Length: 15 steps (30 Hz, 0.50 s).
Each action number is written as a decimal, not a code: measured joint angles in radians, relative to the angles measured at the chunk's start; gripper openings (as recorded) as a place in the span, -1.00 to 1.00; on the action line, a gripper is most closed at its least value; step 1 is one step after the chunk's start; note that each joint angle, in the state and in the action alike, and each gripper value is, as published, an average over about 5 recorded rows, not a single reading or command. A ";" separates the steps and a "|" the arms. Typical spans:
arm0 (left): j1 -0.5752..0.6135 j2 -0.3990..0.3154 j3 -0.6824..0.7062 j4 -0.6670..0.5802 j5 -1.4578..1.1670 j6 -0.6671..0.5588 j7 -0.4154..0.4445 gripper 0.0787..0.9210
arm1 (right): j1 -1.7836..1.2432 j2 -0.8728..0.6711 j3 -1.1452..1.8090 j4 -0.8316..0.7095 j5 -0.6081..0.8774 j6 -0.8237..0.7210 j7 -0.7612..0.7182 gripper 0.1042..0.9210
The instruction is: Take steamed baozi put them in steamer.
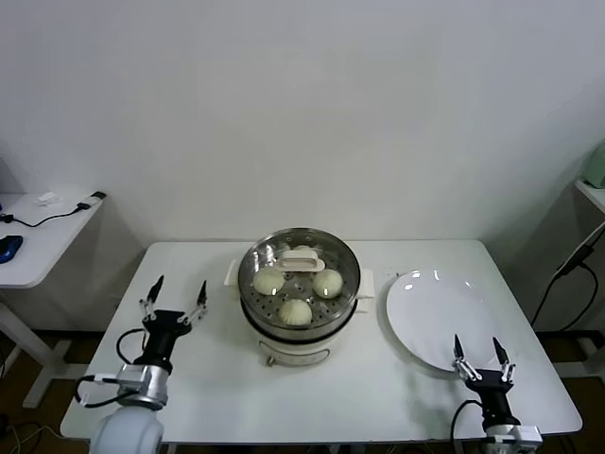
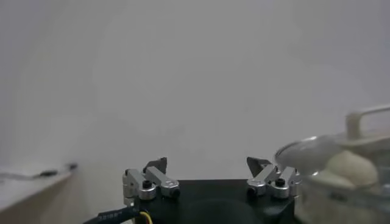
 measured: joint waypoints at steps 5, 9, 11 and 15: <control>0.006 0.005 -0.009 0.107 -0.039 -0.082 0.002 0.77 | -0.004 -0.001 -0.004 -0.003 0.002 0.000 0.000 0.76; 0.015 0.003 -0.015 0.171 -0.055 -0.132 0.002 0.77 | -0.005 -0.003 -0.005 -0.004 0.003 0.000 -0.001 0.76; 0.020 0.001 -0.018 0.192 -0.061 -0.152 0.002 0.77 | -0.004 -0.003 -0.006 -0.004 0.003 0.001 -0.001 0.76; 0.028 -0.004 -0.022 0.221 -0.068 -0.180 0.003 0.77 | -0.002 -0.002 -0.009 -0.007 0.004 0.002 0.000 0.76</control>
